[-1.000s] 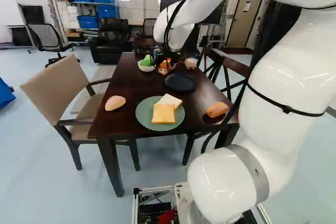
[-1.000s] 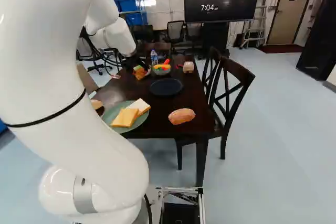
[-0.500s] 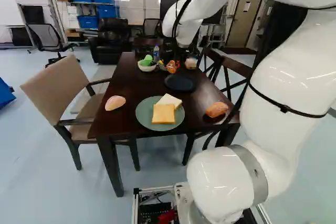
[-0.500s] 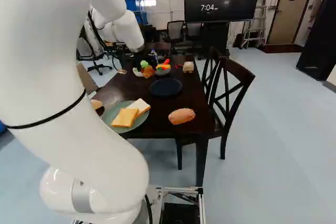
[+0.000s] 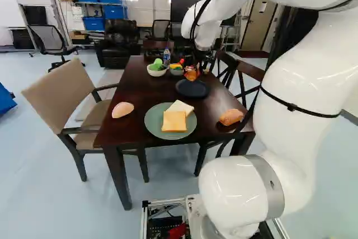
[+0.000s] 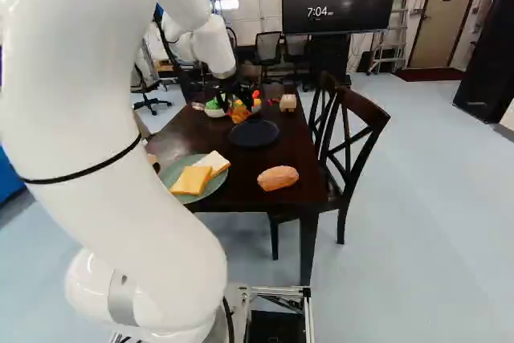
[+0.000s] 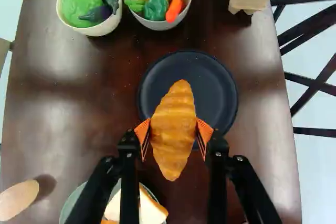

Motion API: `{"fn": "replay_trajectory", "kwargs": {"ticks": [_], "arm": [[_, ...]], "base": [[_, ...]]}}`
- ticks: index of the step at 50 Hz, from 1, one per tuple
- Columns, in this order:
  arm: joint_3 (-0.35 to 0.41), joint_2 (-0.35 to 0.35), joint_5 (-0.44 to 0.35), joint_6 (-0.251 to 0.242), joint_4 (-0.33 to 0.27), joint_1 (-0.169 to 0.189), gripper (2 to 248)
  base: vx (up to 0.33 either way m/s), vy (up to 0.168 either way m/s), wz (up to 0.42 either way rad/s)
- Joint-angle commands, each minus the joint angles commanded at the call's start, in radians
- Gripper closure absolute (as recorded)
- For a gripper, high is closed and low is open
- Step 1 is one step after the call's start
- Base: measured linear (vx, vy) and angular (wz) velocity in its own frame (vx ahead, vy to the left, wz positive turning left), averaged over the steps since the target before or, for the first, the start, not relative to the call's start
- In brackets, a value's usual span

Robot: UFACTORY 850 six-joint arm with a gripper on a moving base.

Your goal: Move the croissant to the empty plate

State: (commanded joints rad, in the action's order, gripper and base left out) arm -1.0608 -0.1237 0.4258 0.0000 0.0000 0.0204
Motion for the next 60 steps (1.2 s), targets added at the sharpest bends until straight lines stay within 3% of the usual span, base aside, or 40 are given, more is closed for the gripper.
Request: {"fn": "replay_trajectory", "kwargs": {"ticks": [12, 60], "arm": [[-0.036, -0.048, 0.000, 0.000, 0.000, 0.032, 114], [-0.114, -0.225, -0.110, 0.000, 0.000, 0.041, 114]], "base": [[0.000, 0.000, 0.000], [0.000, 0.000, 0.000]]}}
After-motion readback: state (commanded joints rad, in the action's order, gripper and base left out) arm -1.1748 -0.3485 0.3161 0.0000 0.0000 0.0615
